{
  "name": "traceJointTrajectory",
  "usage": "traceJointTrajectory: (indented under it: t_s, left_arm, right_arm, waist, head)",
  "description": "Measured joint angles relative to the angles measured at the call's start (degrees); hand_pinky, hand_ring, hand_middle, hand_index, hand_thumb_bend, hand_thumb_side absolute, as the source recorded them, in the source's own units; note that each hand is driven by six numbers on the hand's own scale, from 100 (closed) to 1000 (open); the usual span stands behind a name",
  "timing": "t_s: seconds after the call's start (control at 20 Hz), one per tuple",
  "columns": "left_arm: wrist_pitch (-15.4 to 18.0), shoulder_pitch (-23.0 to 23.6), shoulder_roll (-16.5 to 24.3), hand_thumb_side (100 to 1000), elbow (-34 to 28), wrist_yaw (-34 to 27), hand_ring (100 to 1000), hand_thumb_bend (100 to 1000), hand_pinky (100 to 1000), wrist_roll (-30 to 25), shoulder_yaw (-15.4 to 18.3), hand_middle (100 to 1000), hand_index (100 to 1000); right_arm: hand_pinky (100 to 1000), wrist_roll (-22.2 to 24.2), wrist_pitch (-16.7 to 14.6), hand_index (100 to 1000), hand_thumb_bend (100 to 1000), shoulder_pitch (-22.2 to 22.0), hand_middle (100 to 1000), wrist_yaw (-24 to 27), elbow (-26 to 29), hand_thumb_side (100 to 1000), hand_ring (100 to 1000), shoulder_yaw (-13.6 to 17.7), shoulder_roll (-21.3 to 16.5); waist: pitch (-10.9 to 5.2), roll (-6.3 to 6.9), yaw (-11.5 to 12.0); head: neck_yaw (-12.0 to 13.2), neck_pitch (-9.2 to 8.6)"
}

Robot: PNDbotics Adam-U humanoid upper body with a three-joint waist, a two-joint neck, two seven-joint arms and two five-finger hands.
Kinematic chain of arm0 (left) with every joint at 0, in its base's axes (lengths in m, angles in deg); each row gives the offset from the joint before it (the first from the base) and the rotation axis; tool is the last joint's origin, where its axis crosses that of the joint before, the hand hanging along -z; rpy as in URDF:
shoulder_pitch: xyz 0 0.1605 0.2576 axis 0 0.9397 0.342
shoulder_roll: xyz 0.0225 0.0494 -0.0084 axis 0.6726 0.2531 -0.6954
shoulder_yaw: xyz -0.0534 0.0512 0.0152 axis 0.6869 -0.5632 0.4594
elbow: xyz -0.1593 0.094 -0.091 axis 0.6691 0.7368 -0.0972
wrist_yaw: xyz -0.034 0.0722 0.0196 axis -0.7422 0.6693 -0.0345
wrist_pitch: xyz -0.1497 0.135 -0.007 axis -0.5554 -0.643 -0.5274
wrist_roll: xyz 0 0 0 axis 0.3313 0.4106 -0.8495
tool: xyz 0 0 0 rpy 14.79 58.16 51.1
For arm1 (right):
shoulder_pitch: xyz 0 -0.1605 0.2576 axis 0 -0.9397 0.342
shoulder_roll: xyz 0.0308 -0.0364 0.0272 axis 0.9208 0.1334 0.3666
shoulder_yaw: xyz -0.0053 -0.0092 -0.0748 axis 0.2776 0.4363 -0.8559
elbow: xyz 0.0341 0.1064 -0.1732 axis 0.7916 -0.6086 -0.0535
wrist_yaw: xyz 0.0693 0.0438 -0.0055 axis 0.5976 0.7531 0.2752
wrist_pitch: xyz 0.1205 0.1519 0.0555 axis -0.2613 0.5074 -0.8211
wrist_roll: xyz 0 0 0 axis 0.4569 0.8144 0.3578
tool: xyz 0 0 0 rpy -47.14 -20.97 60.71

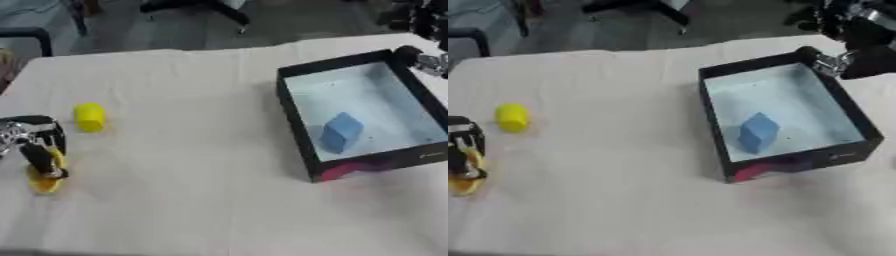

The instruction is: Pick up the objects with one hand, pass them to the other hand, and then place them into the box on the other side of the table.

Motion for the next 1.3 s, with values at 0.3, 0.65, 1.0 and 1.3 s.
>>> traceJointTrajectory:
  t_s: [0.3, 0.65, 1.0, 1.3]
  left_arm:
    - [-1.2, -0.1, 0.9, 100, -1.9, -1.0, 767, 496, 769, 0.8, 0.4, 656, 459]
    - [-2.7, -0.1, 1.9, 100, -3.9, -1.8, 768, 452, 770, 1.4, 0.7, 675, 513]
    - [-3.2, -0.1, 2.1, 100, -3.8, -3.0, 846, 632, 820, 1.0, 1.7, 773, 910]
    - [-6.1, -0.1, 2.5, 145, -1.7, -2.1, 850, 562, 821, 3.6, 2.8, 768, 883]
  right_arm:
    - [1000, 0.1, -0.1, 1000, 250, 0.0, 803, -0.2, -0.1, 247, 1000, 0.1, 0.0]
    - [1000, 0.1, -0.2, 1000, 256, 0.0, 801, -0.4, -0.2, 246, 1000, 0.1, 0.0]
    - [1000, 0.2, -0.3, 1000, 255, 0.0, 800, -0.6, -0.2, 249, 1000, 0.1, 0.0]
    - [1000, 0.4, -0.5, 1000, 255, 0.0, 797, -0.9, -0.2, 251, 1000, 0.0, 0.0]
  waist:
    - [0.0, 0.0, 0.1]
    - [0.0, 0.0, 0.2]
    - [0.0, 0.0, 0.2]
    - [0.0, 0.0, 0.3]
  head:
    - [0.0, 0.0]
    - [0.0, 0.0]
    - [0.0, 0.0]
    - [0.0, 0.0]
